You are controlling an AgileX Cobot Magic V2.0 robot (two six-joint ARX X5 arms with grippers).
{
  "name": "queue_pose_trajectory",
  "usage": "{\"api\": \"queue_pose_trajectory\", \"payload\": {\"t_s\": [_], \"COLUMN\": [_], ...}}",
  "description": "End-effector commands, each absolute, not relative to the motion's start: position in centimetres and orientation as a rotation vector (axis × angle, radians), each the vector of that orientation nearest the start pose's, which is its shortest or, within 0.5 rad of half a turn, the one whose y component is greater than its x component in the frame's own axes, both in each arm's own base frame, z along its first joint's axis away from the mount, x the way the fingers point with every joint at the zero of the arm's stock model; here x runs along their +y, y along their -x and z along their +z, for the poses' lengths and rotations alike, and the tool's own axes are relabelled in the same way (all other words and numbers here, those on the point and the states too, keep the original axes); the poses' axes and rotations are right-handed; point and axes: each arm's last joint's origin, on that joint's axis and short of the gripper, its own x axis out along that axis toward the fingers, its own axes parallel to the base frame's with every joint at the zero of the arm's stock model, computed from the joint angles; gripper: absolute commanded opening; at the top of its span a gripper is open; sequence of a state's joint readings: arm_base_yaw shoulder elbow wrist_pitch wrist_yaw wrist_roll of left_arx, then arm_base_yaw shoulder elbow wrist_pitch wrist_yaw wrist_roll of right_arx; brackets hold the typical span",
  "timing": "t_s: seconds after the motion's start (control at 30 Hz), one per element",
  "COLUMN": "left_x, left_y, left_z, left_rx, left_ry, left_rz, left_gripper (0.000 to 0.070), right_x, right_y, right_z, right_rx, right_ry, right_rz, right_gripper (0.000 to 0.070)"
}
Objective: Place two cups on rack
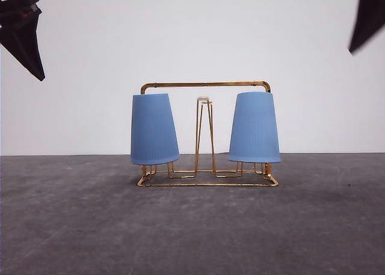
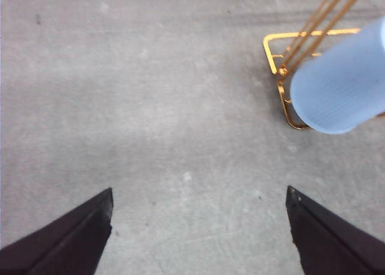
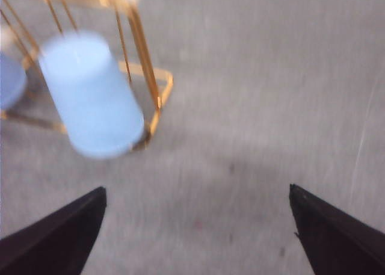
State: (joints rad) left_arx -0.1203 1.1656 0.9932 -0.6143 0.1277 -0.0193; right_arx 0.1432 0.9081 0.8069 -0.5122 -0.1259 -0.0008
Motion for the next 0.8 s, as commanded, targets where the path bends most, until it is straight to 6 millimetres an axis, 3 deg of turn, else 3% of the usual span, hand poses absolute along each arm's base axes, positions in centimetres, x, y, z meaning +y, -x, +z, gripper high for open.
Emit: {"api": "queue_pose_trajectory", "payload": {"t_s": [0.0, 0.1, 0.17, 0.2, 0.27, 0.37, 0.77], "left_x": [-3.26, -3.33, -3.33, -3.32, -3.33, -3.33, -3.33], "left_y": [-23.5, -23.5, -23.48, -23.47, -23.47, -23.52, -23.52], "left_z": [29.7, 29.71, 29.69, 29.68, 29.68, 29.73, 29.75], "left_rx": [0.783, 0.784, 0.787, 0.789, 0.788, 0.782, 0.78], "left_ry": [0.026, 0.041, 0.046, 0.046, 0.046, 0.047, 0.046], "left_rz": [-0.232, -0.229, -0.226, -0.226, -0.227, -0.227, -0.226], "left_gripper": [0.054, 0.0539, 0.049, 0.0362, 0.0037, 0.001, 0.0015], "right_x": [3.02, 2.94, 2.93, 2.93, 2.93, 2.92, 2.92], "right_y": [-18.36, -18.3, -18.32, -18.33, -18.34, -18.38, -18.29], "right_z": [29.25, 29.19, 29.21, 29.21, 29.22, 29.28, 29.16], "right_rx": [0.598, 0.6, 0.597, 0.597, 0.596, 0.588, 0.608], "right_ry": [-0.012, -0.008, -0.009, -0.01, -0.008, -0.006, -0.051], "right_rz": [0.248, 0.221, 0.216, 0.215, 0.215, 0.209, 0.194], "right_gripper": [0.0601, 0.0601, 0.056, 0.0403, 0.0032, 0.0011, 0.0011]}}
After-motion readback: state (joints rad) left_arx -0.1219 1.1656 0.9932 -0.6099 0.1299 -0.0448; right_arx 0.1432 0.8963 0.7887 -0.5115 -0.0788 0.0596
